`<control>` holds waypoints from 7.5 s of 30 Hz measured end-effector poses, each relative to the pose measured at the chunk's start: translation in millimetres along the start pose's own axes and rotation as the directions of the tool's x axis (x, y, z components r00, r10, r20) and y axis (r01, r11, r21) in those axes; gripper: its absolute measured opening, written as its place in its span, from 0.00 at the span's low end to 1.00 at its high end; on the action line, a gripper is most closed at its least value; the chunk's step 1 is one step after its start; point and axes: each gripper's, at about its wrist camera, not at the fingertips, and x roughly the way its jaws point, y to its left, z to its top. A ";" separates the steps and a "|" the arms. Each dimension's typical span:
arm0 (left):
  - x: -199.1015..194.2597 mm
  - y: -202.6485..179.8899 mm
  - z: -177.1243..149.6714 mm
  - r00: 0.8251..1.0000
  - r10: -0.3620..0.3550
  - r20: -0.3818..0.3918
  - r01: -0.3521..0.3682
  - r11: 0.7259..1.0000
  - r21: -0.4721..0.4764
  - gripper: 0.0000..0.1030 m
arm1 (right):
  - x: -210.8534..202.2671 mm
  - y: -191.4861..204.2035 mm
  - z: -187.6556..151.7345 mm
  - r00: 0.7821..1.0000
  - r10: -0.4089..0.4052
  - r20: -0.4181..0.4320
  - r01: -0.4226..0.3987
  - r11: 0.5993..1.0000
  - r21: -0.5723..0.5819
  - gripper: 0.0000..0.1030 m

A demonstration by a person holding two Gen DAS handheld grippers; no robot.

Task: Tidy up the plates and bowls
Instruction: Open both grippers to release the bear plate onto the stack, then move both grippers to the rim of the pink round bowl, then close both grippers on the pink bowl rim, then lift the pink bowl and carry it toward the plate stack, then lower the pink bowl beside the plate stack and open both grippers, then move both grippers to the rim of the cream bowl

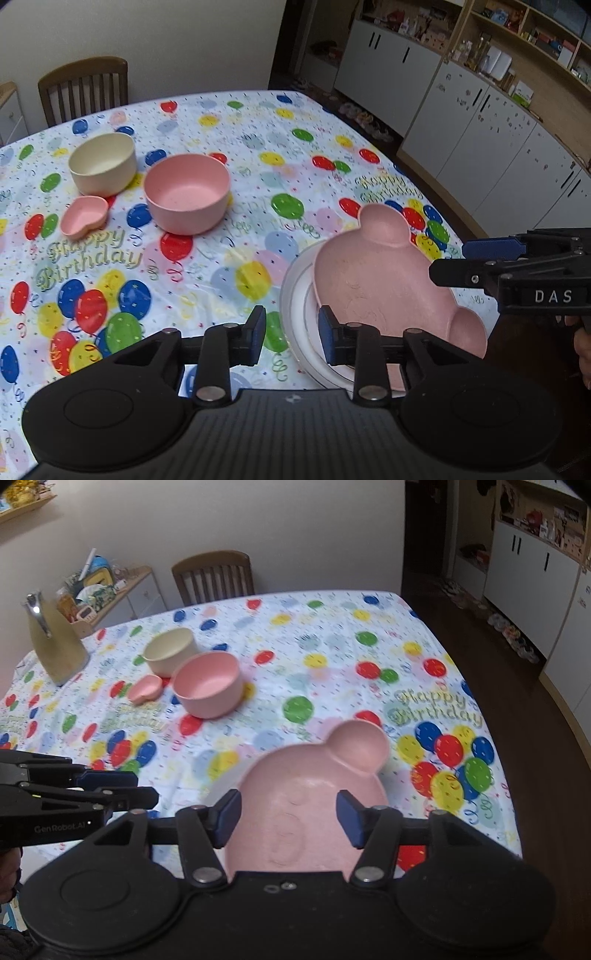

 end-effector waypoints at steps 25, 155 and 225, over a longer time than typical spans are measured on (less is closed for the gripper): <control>-73.5 72.8 25.9 0.937 0.226 0.265 -0.211 0.974 -0.085 0.78 | 16.2 101.3 58.7 0.991 0.023 0.133 -0.006 0.992 -0.123 1.00; -3.9 160.9 -70.6 0.937 0.171 -0.305 -0.264 0.918 -0.296 0.10 | 130.4 192.6 -4.4 0.908 0.092 -0.408 -0.138 0.987 -0.083 0.07; 29.8 245.2 144.3 0.932 0.362 0.003 -0.334 0.862 -0.381 0.77 | 210.6 143.4 224.9 0.972 0.153 -0.178 -0.172 0.981 -0.095 0.96</control>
